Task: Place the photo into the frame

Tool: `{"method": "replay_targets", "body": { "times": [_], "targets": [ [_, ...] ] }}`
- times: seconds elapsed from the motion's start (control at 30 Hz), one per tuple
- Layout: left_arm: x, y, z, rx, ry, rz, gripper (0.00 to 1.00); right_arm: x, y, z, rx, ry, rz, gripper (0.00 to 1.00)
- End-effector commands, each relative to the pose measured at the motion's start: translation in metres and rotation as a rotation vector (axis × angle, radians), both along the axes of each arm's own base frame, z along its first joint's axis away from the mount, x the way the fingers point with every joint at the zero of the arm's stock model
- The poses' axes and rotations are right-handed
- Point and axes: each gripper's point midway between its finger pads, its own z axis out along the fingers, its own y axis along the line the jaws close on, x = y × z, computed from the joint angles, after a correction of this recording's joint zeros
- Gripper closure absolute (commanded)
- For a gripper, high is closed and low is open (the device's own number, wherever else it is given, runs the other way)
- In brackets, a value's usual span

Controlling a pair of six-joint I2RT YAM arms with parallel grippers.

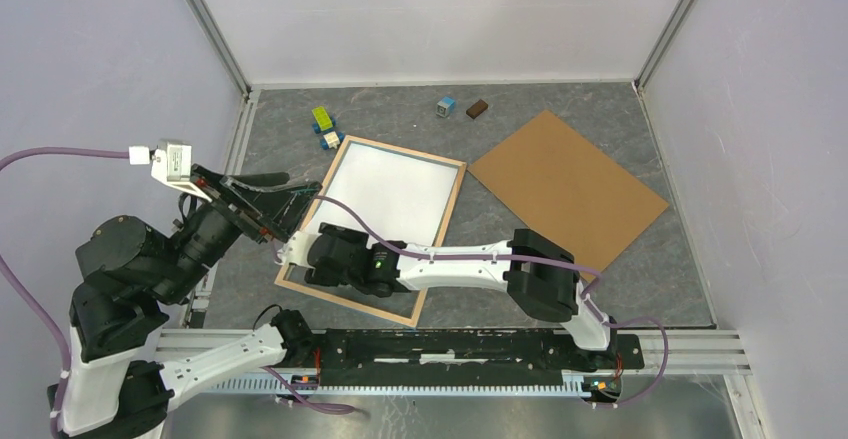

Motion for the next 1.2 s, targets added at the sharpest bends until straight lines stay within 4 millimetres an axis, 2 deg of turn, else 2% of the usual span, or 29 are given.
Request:
{"method": "replay_targets", "body": {
  "times": [0.0, 0.07, 0.17, 0.23, 0.27, 0.33, 0.4, 0.53, 0.6, 0.73, 0.8, 1.0, 1.17],
  "targets": [
    [-0.001, 0.004, 0.010, -0.013, -0.043, 0.004, 0.00, -0.009, 0.013, 0.023, 0.102, 0.083, 0.008, 0.23],
    [-0.001, 0.002, 0.010, -0.011, -0.041, 0.002, 0.00, -0.018, 0.016, 0.039, 0.158, 0.135, 0.014, 0.18],
    [-0.001, 0.001, 0.012, -0.013, -0.041, -0.003, 0.00, -0.027, 0.009, 0.065, 0.254, 0.223, -0.009, 0.13],
    [0.000, 0.001, 0.011, -0.011, -0.040, -0.002, 0.00, -0.030, -0.001, 0.080, 0.330, 0.289, -0.028, 0.11],
    [0.000, 0.001, 0.011, -0.012, -0.039, 0.000, 0.00, -0.030, -0.008, 0.079, 0.354, 0.321, -0.045, 0.11],
    [0.001, -0.001, 0.009, -0.009, -0.035, -0.001, 0.00, -0.025, -0.024, 0.094, 0.439, 0.365, -0.079, 0.10],
    [0.003, -0.003, 0.007, -0.002, -0.027, -0.003, 0.00, -0.017, -0.045, 0.099, 0.494, 0.385, -0.123, 0.09],
    [0.008, -0.012, -0.001, 0.020, -0.004, -0.009, 0.00, 0.013, -0.099, 0.085, 0.589, 0.408, -0.271, 0.09],
    [0.012, -0.019, -0.008, 0.038, 0.013, -0.011, 0.00, 0.029, -0.127, 0.082, 0.690, 0.437, -0.333, 0.10],
    [0.024, -0.039, -0.029, 0.091, 0.070, -0.021, 0.00, 0.053, -0.187, 0.069, 0.828, 0.433, -0.456, 0.07],
    [0.031, -0.052, -0.043, 0.124, 0.106, -0.028, 0.00, 0.066, -0.213, 0.069, 0.872, 0.402, -0.512, 0.05],
    [0.055, -0.106, -0.096, 0.222, 0.231, -0.090, 0.00, 0.120, -0.293, 0.072, 0.903, 0.248, -0.734, 0.02],
    [0.077, -0.158, -0.145, 0.263, 0.350, -0.141, 0.00, 0.168, -0.373, 0.072, 0.953, 0.135, -0.958, 0.02]
  ]
}}
